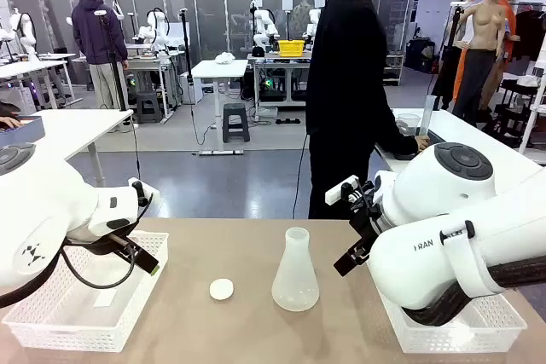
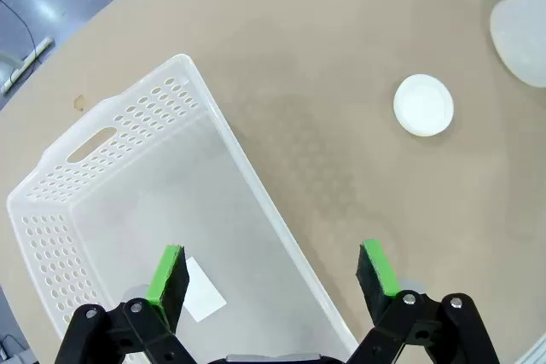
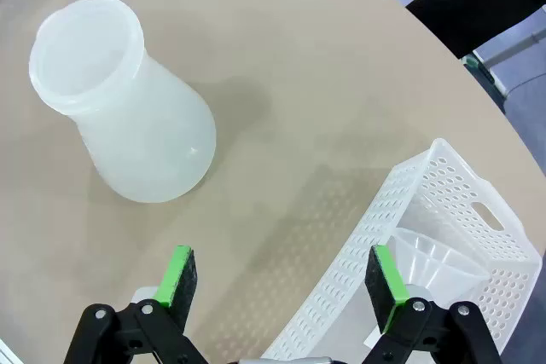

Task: Prepare the solutions needed for the experiment.
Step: Pick up the Plastic Funnel and insert it into the Big flask.

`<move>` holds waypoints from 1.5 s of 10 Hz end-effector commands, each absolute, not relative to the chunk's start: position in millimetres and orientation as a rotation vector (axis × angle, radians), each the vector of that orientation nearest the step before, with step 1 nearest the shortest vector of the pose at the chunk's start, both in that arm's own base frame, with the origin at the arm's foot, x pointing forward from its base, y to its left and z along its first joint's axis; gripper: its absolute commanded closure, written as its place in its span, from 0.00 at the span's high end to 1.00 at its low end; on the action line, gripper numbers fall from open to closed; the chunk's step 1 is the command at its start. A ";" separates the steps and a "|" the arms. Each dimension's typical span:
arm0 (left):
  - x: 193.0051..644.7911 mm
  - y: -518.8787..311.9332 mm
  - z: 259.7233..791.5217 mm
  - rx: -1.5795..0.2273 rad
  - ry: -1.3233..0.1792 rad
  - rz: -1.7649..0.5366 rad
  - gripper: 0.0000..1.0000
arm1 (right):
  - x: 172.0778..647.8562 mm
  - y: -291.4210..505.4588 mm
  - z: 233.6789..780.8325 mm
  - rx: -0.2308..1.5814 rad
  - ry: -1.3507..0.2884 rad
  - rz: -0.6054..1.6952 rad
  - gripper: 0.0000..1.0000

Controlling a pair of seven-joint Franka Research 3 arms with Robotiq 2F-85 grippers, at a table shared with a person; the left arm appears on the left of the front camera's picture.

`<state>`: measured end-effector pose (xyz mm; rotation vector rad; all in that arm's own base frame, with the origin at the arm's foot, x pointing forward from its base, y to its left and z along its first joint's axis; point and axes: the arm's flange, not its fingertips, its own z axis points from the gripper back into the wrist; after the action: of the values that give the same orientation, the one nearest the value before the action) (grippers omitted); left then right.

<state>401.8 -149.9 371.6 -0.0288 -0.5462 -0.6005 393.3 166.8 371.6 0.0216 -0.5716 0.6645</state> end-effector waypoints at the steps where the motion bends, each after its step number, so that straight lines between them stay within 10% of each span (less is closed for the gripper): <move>1: 401.7 -150.1 371.6 -0.029 -0.546 -0.601 1.00 | 393.3 166.8 371.6 0.022 -0.572 0.664 1.00; 15: 401.7 -150.1 371.6 -0.029 -0.546 -0.601 1.00 | 393.3 166.8 371.6 0.022 -0.572 0.664 1.00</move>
<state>401.7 -150.2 371.6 -0.0288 -0.5463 -0.6014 393.3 166.9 371.6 0.0205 -0.5717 0.6665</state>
